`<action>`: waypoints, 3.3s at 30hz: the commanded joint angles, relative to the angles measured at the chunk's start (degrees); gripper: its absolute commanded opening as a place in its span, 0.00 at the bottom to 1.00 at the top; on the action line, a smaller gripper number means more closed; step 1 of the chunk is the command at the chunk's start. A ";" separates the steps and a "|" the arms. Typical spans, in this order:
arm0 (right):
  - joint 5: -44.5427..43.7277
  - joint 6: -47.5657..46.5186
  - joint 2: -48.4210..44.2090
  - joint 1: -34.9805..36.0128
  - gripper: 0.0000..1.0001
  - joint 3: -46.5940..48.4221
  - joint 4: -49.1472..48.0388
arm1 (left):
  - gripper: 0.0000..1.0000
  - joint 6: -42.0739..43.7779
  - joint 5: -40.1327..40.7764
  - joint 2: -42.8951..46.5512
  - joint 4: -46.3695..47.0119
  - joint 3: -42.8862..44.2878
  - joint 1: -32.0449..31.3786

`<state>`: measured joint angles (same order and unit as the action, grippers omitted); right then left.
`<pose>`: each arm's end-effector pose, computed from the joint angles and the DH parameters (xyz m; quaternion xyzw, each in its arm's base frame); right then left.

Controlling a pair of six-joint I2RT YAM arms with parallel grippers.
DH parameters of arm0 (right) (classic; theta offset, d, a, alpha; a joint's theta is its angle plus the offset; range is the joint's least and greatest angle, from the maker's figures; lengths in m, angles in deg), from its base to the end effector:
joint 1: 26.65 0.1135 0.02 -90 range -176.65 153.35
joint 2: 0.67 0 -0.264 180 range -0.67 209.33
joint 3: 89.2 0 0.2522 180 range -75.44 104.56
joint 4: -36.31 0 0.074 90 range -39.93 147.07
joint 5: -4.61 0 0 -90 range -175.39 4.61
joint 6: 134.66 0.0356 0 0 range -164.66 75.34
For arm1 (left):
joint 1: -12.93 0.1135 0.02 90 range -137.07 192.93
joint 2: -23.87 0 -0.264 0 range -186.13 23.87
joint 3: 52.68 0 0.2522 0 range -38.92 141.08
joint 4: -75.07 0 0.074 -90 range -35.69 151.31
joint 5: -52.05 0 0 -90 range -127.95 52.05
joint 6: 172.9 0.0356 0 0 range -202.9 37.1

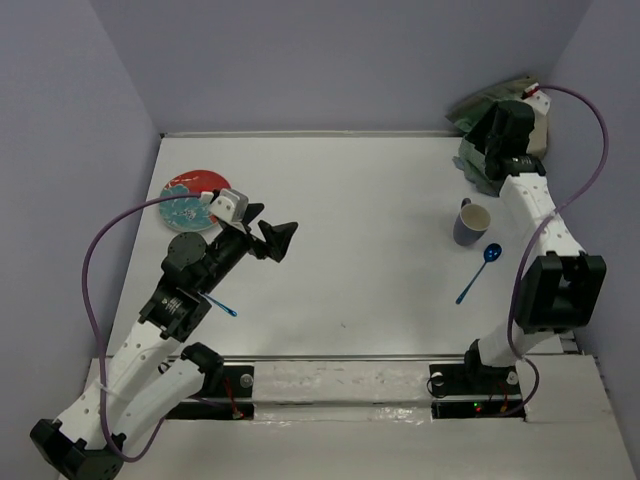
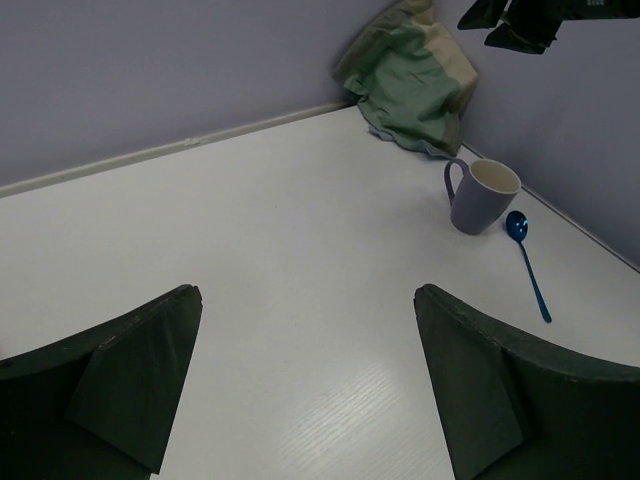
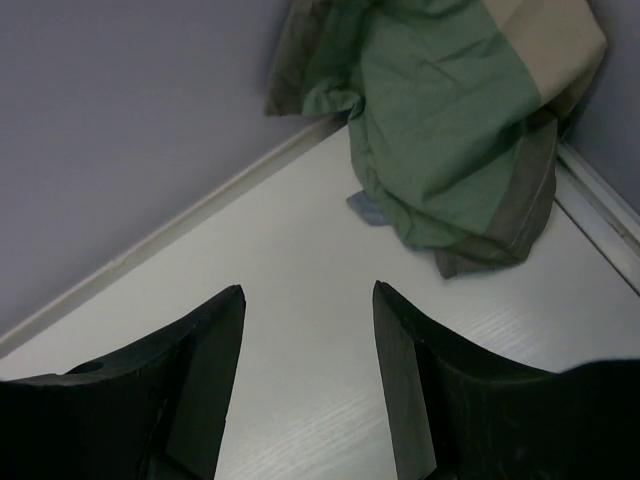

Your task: Set the dinner table for one person

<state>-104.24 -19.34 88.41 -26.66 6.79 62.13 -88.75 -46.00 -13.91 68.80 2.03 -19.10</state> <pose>0.3680 -0.0116 0.3729 0.2689 0.7623 -0.0044 0.5888 0.1330 -0.0891 0.3689 0.1968 0.6080 -0.2916 0.7117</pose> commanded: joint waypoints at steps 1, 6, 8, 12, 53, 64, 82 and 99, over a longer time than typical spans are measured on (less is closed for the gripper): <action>-2.07 2.09 7.76 -4.20 0.59 9.42 -4.58 | 0.99 0.57 0.32 1.22 2.88 -0.34 0.13; -5.22 3.33 19.63 -7.36 0.66 17.06 -5.29 | 0.99 0.84 0.85 0.96 2.97 -0.78 0.13; -5.14 3.33 22.79 -8.42 0.69 19.09 -5.29 | 0.99 1.01 1.02 0.69 2.89 -0.78 0.13; -3.66 5.17 30.27 -12.20 0.78 22.43 -5.11 | 0.99 1.80 1.99 0.08 2.89 -0.87 0.13; 15.60 -21.39 17.10 22.58 0.00 1.55 -32.53 | 0.99 1.45 6.90 -3.19 2.54 -0.52 0.30; 13.40 0.42 2.08 37.80 0.00 -24.13 -23.75 | 0.99 -1.18 17.02 -0.45 0.95 -0.08 0.65; 29.84 2.20 -6.37 55.81 0.07 -30.91 -9.09 | 0.99 -11.82 14.65 -12.40 -5.11 5.28 1.44; 19.20 -2.21 -9.90 35.36 0.20 -29.86 -3.43 | 0.99 -14.98 12.44 -24.01 -8.10 1.68 1.27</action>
<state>-82.93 -21.00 73.70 13.56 -24.37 59.85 -102.37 -33.48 -37.65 59.69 4.56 -18.08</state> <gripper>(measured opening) 0.369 0.989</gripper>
